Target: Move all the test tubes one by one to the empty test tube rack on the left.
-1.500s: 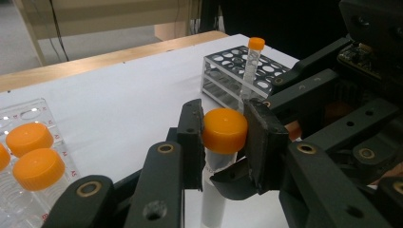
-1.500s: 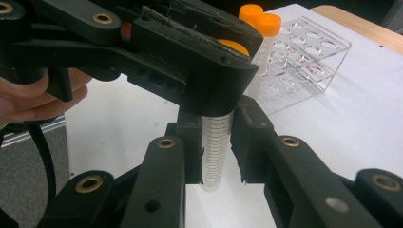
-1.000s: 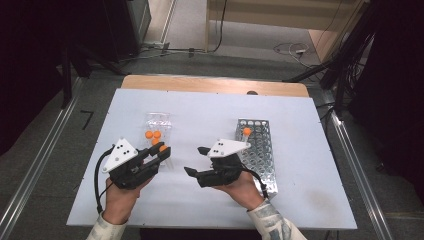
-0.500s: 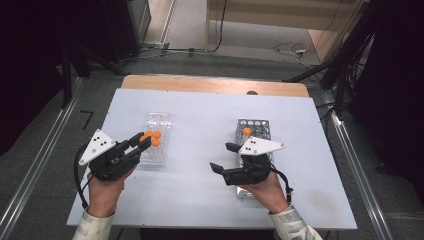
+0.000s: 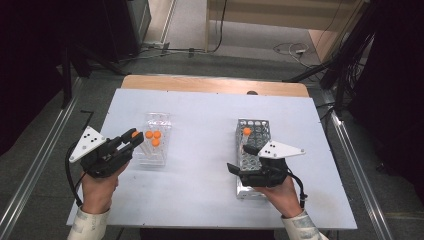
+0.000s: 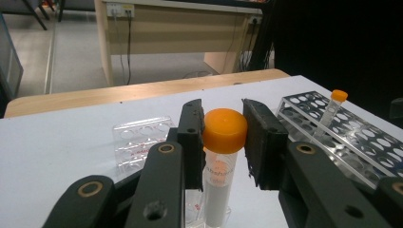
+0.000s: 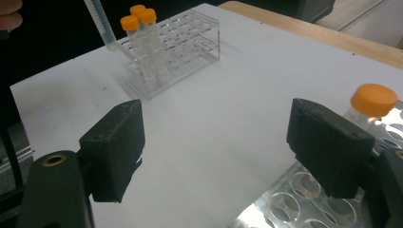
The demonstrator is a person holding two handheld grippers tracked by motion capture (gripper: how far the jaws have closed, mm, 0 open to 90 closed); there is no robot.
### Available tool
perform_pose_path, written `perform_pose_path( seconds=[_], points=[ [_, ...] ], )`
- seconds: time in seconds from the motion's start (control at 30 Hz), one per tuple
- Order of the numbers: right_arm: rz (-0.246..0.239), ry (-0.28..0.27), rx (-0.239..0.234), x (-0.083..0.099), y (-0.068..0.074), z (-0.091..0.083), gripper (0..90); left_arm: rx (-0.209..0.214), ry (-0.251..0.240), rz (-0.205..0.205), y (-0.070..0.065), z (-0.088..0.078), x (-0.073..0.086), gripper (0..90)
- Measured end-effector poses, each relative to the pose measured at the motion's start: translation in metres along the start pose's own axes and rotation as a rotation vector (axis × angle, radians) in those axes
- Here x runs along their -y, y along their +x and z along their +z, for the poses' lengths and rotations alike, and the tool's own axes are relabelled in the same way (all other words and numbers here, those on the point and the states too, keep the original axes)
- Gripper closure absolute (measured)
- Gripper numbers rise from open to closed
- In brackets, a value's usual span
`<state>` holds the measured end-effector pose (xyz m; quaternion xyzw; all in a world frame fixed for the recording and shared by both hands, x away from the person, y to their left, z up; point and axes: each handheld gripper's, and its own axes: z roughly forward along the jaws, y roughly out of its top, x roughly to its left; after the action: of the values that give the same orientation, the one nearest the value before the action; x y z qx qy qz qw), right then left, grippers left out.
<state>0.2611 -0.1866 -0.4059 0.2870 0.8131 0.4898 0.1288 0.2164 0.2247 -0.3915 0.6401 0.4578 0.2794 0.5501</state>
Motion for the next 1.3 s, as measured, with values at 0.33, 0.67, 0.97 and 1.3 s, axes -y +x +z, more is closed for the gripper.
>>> perform_pose_path(
  seconds=[0.33, 0.67, 0.97, 1.3],
  points=[
    [0.022, -0.004, 0.032, 0.007, -0.008, -0.011, 19.1, -0.035, -0.006, 0.022, 0.004, 0.001, -0.002, 70.1],
    [0.036, -0.005, 0.046, 0.009, -0.012, -0.014, 19.6, -0.059, -0.005, 0.031, 0.008, 0.005, -0.002, 70.1],
    [0.037, -0.023, 0.052, 0.008, -0.013, -0.019, 19.7, -0.060, 0.004, 0.037, 0.009, 0.013, 0.001, 70.1],
    [0.039, -0.034, 0.048, 0.008, -0.013, -0.022, 19.7, -0.059, 0.015, 0.043, 0.008, 0.026, 0.005, 70.1]
  ],
)
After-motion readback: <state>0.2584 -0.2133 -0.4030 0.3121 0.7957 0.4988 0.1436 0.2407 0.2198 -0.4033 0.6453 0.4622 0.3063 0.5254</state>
